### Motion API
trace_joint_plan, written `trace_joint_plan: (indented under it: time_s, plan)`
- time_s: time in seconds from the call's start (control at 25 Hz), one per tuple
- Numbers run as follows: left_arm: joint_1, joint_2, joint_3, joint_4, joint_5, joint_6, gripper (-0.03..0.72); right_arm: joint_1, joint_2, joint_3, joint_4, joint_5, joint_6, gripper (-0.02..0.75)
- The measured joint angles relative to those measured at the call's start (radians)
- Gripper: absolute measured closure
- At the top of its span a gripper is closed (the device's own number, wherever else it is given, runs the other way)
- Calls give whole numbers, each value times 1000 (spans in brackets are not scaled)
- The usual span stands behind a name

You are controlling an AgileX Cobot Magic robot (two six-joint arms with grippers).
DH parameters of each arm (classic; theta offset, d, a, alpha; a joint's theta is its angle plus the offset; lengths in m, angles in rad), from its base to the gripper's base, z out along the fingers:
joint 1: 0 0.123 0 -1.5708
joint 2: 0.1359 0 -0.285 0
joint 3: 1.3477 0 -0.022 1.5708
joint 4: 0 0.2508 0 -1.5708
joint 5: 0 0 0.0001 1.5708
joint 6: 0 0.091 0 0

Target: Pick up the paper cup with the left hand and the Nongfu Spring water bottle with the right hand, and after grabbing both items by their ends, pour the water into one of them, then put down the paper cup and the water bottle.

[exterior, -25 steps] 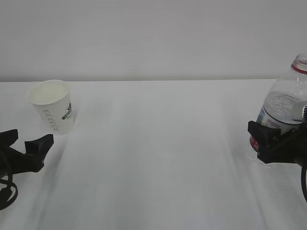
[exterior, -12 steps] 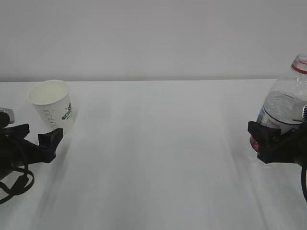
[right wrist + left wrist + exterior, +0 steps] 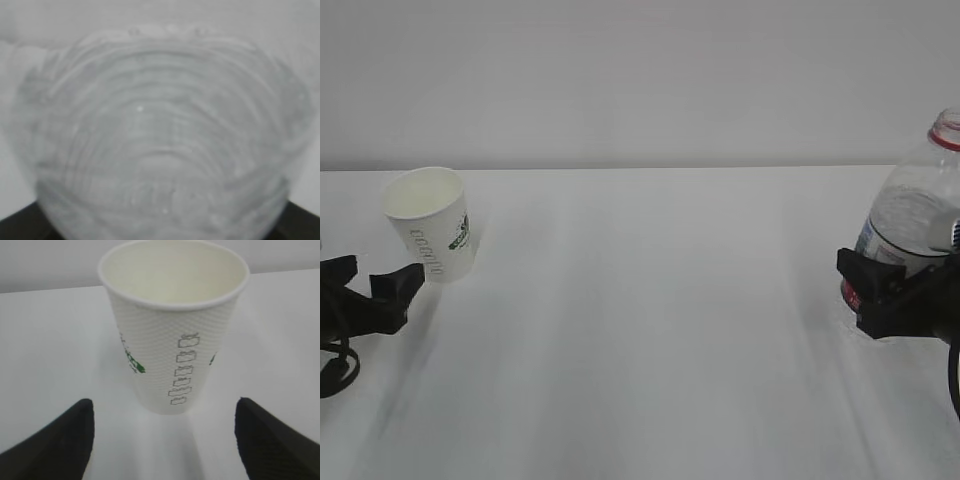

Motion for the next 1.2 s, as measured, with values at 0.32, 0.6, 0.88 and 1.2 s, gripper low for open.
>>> trace_joint_plan:
  time_s: [0.32,0.6,0.88,1.2]
  plan:
    - [131,0,-55,258,11,-66,61,0,0,0,0,-7,-6,244]
    - [138,4,-92,310,35,-83,74,0,0,0,0,-26,-7,244]
    - [138,4,-92,307,44,-83,91,0,0,0,0,-26,-8,244]
    - [138,4,-92,327,51,-83,99,0,0,0,0,-26,-8,244]
